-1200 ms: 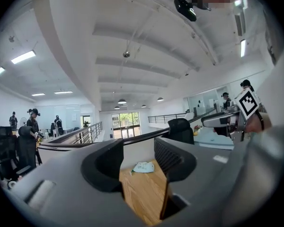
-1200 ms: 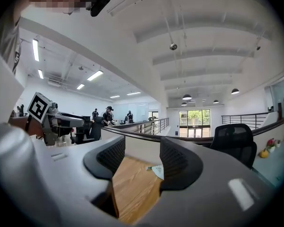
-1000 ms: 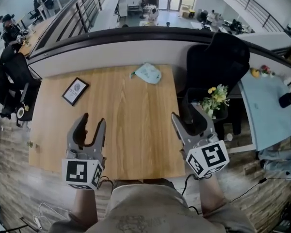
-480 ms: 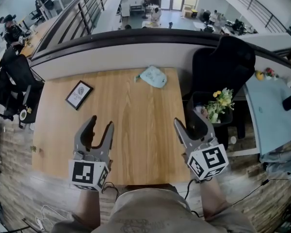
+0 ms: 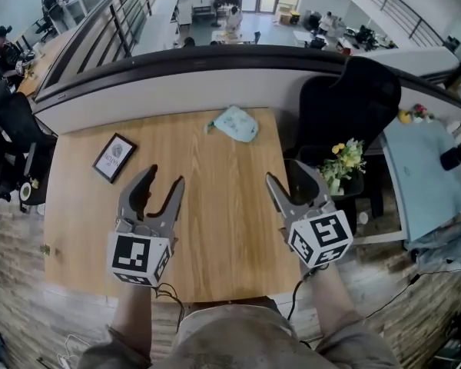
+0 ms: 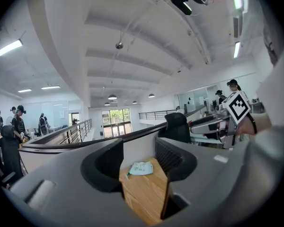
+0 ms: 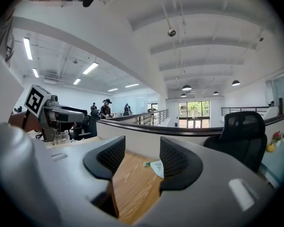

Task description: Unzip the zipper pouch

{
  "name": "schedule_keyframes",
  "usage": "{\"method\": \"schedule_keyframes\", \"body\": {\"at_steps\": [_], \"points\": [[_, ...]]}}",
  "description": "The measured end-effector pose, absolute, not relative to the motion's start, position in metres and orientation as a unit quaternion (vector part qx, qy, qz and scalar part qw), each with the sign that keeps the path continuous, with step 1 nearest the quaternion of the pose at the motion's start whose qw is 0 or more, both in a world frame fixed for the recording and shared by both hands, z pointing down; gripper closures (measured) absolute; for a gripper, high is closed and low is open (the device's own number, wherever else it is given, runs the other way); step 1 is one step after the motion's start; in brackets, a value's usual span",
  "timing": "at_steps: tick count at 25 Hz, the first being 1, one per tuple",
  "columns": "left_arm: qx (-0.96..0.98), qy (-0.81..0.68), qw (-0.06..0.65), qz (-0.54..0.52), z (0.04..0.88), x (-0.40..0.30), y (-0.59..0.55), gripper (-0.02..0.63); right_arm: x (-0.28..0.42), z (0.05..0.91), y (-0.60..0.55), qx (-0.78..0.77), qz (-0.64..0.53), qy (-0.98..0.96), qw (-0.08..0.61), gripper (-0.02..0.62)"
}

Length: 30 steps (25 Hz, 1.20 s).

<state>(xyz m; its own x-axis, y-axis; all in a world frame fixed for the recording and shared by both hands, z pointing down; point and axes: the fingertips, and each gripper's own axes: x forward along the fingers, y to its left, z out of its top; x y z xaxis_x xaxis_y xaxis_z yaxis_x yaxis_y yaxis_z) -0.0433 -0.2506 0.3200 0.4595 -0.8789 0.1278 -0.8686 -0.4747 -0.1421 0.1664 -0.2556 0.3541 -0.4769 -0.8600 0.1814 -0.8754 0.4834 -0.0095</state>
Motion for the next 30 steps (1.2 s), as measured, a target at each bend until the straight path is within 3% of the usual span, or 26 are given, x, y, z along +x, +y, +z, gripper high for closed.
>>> {"method": "schedule_keyframes", "body": {"at_steps": [12,30], "points": [[-0.858,0.508,0.03,-0.065,0.346,-0.041,-0.373,0.396,0.149,0.377,-0.421,0.5,0.056,-0.856,0.114,0.38],[-0.838,0.539,-0.033,-0.082,0.473,-0.068,-0.497,0.397,0.082,0.605,-0.614,0.452,0.128,-0.846,0.252,0.38]]}}
